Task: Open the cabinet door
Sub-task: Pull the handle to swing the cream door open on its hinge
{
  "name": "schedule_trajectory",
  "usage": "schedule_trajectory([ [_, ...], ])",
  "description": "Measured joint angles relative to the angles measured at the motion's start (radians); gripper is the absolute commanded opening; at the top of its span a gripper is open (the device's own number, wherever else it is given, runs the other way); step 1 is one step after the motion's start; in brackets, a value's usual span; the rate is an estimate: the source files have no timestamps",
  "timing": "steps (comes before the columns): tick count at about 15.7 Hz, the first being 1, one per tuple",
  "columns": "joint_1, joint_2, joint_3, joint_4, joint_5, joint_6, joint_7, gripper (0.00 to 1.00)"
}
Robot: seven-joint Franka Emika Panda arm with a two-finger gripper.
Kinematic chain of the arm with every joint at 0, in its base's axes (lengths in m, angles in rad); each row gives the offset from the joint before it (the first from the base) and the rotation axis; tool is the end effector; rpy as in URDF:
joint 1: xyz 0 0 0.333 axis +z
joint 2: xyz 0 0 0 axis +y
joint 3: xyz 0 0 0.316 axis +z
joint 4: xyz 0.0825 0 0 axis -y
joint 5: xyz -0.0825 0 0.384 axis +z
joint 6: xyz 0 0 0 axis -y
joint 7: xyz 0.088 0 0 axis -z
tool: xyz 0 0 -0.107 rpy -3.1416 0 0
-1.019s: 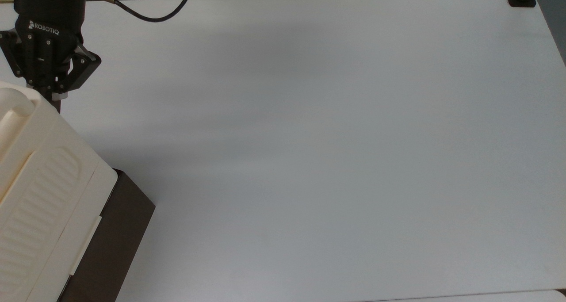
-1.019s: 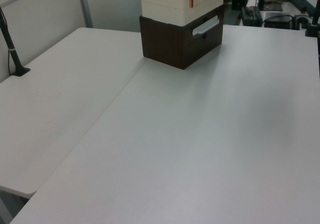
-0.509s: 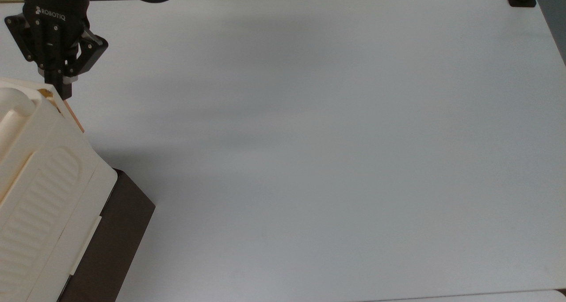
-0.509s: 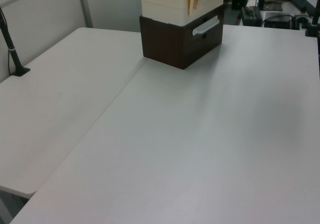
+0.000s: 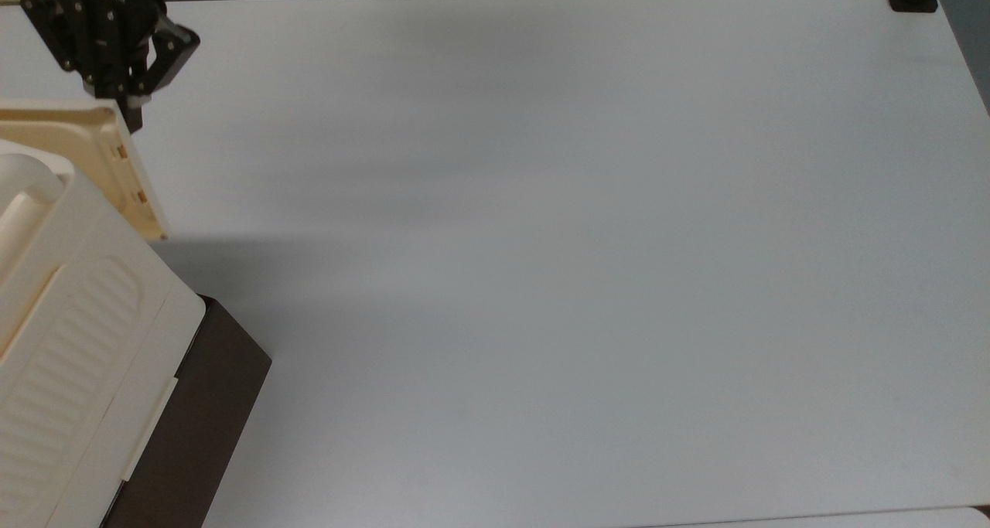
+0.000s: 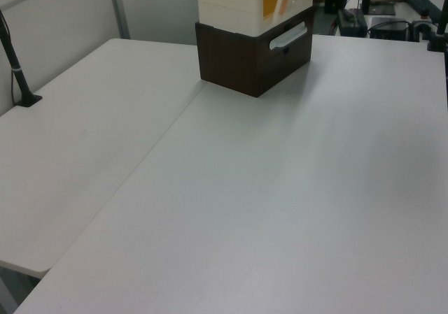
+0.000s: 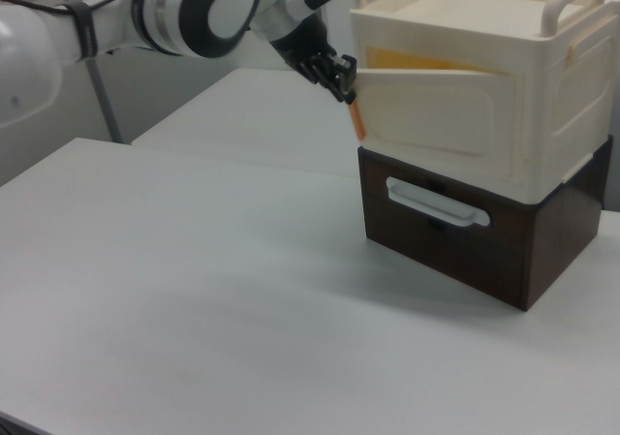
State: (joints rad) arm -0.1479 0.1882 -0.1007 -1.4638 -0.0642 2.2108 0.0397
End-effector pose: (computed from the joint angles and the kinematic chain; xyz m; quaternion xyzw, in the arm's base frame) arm 0.6415 -0.1580 0.6357 0.9524 -0.1233 0.2704 0.0674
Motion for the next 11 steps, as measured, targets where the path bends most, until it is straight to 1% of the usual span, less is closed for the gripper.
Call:
schedule_trajectory([
  [1,-0.004,-0.019,0.0,-0.013,0.001,-0.023,-0.012,0.17],
  [2,-0.008,-0.036,0.0,-0.025,0.002,-0.043,-0.023,0.25],
  [3,-0.014,-0.05,0.0,-0.036,0.004,-0.062,-0.034,0.37],
  [4,-0.024,-0.061,0.0,-0.047,0.005,-0.091,-0.04,0.46],
  [5,-0.036,-0.07,0.001,-0.058,0.005,-0.12,-0.053,0.63],
  [6,-0.051,-0.076,0.001,-0.07,0.006,-0.145,-0.067,0.88],
  [7,-0.067,-0.081,0.001,-0.076,0.006,-0.166,-0.081,1.0],
  [11,-0.139,-0.11,-0.001,-0.094,0.007,-0.251,-0.123,1.0],
])
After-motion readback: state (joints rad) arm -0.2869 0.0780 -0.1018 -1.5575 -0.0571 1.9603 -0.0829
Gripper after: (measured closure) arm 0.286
